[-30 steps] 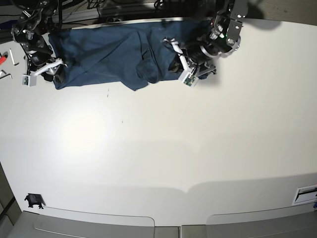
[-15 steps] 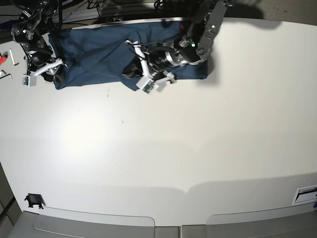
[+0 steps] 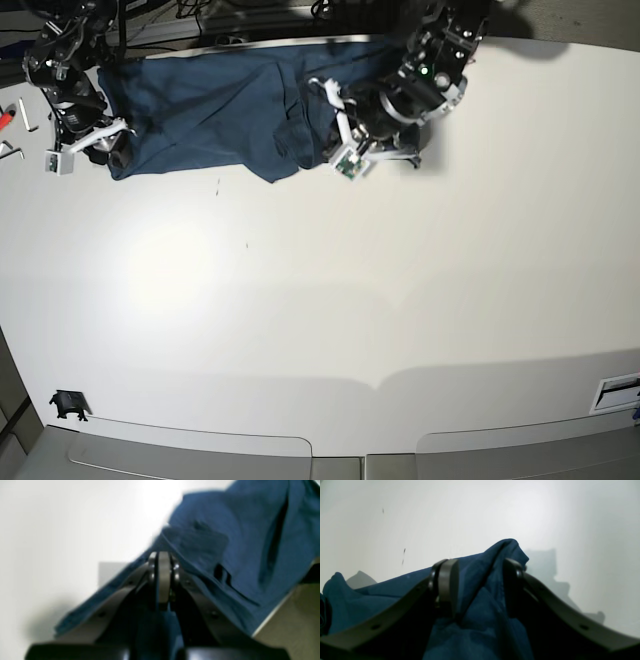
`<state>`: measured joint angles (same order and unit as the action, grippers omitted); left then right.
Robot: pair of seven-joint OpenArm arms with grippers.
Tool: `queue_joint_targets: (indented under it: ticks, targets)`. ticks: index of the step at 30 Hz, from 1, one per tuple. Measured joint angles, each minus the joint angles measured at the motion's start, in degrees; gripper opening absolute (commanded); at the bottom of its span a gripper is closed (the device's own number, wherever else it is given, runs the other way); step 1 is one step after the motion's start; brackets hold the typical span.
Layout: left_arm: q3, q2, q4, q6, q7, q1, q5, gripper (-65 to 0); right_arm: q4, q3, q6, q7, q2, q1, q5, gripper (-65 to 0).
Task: Fold the T-shirt properly
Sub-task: 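Lower the folded hem onto the shirt and press it flat with the left gripper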
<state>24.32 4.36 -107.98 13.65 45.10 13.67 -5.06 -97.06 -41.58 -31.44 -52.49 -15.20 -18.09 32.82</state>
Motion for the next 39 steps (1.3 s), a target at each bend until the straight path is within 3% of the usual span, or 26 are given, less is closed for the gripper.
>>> queue_joint_targets:
  ticks: [7,14,20,24,29,31,36,39]
  targets:
    - [0.04,-1.68,9.29,-0.13,-5.60,0.63,0.39,-65.0,0.00,0.00,0.00,0.00,-0.02,-0.02,0.02,-38.3]
    - [0.85,-9.18,13.53,-0.15,-6.19,-2.29,0.42,-65.0,0.00,0.00,0.00,-0.02,-0.02,-0.02,0.00,-38.3]
    - [7.82,-9.57,13.53,0.00,-6.12,-4.74,0.39,-65.0,0.00,0.00,0.00,-0.02,-0.02,-0.02,-0.02,-38.3]
    - [8.90,-9.42,12.61,0.04,-3.41,-4.96,0.44,-65.0,0.00,0.00,0.00,-0.02,-0.02,-0.02,-0.11,-38.1]
    - [8.87,-9.29,4.39,-0.04,1.62,-5.05,0.42,-65.0,0.00,0.07,-0.02,-0.24,-2.05,-0.02,-0.28,-22.7]
    - [8.90,-9.27,1.01,0.04,3.30,-5.11,0.39,-65.0,0.00,0.07,-0.02,-0.24,-4.17,-0.02,-0.28,-21.7]
    - [8.92,-8.09,-2.99,0.09,3.50,-3.82,1.05,-46.6,0.35,0.07,-0.02,-0.42,-9.27,-0.02,-0.13,-21.7]
    - [8.90,-6.51,-3.02,0.04,4.26,-3.69,1.46,-43.0,3.89,0.07,-0.02,-0.48,-12.22,0.00,2.40,-21.8]
